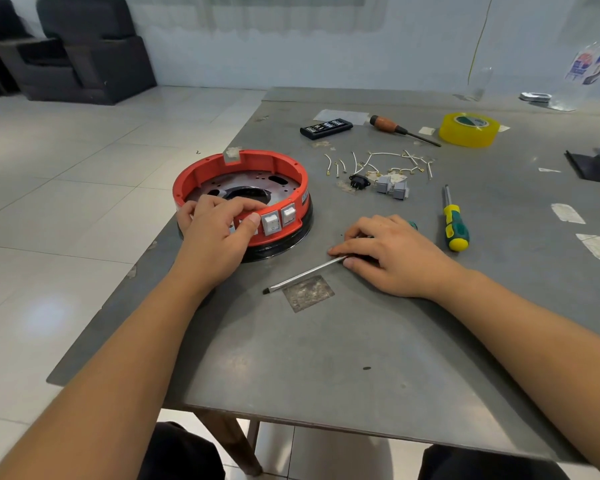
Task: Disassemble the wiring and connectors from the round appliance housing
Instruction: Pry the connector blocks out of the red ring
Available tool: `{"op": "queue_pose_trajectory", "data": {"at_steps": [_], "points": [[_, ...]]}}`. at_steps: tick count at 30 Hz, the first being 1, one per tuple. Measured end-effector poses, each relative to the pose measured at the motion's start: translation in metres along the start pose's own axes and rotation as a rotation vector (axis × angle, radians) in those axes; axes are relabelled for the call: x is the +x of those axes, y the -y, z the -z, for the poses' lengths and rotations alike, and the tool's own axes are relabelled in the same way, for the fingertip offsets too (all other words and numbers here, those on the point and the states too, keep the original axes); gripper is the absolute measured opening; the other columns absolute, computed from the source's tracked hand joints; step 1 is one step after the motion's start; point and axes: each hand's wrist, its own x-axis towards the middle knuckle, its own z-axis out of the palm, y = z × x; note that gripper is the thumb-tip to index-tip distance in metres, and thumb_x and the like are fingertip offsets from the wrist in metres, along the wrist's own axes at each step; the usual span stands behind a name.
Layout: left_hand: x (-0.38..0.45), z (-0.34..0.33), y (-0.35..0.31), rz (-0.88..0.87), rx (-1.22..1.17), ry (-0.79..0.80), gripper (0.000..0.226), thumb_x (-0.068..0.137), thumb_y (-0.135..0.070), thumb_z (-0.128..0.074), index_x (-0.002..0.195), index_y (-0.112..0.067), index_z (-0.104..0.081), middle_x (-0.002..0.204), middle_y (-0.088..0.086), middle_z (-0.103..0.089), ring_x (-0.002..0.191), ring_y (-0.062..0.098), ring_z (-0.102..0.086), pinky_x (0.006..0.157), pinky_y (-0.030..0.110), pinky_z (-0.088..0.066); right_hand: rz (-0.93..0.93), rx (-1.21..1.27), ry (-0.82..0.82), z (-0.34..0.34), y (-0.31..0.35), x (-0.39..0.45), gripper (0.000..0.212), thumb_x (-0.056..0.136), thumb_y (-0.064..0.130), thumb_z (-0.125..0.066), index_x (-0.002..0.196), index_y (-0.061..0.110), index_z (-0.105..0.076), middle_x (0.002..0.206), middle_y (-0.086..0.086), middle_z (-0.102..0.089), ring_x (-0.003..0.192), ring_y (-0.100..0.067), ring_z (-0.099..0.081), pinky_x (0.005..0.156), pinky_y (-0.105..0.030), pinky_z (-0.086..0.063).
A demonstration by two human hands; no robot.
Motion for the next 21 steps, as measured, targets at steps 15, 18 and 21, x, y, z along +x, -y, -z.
{"op": "queue_pose_trajectory", "data": {"at_steps": [15, 18, 21], "points": [[-0.001, -0.002, -0.004, -0.046, -0.019, -0.038, 0.021, 0.099, -0.045, -0.047, 0.111, -0.051, -0.063, 0.097, -0.020, -0.046, 0.100, -0.004, -0.025, 0.090, 0.018, -0.009, 0.081, 0.176, -0.518, -0.024, 0.060, 0.084, 0.032, 0.080, 0.021, -0.084, 0.108, 0.007, -0.074, 0.110, -0.009, -0.068, 0.108, -0.030, -0.060, 0.095, -0.035, -0.047], [0.001, -0.001, -0.002, -0.054, -0.016, -0.035, 0.019, 0.103, -0.042, -0.050, 0.112, -0.052, -0.063, 0.096, -0.018, -0.047, 0.102, -0.001, -0.027, 0.091, 0.017, -0.008, 0.126, 0.107, -0.598, -0.031, 0.058, 0.085, 0.027, 0.084, 0.022, -0.081, 0.105, 0.007, -0.075, 0.106, -0.008, -0.069, 0.103, -0.028, -0.062, 0.091, -0.033, -0.048], [0.002, -0.001, -0.001, -0.020, -0.009, -0.010, 0.020, 0.108, -0.036, -0.053, 0.112, -0.055, -0.061, 0.103, -0.007, -0.051, 0.112, 0.009, -0.029, 0.087, 0.015, -0.008, 0.143, 0.072, -0.634, -0.036, 0.057, 0.085, 0.024, 0.086, 0.023, -0.079, 0.104, 0.007, -0.075, 0.104, -0.008, -0.070, 0.101, -0.028, -0.062, 0.089, -0.034, -0.049]]}}
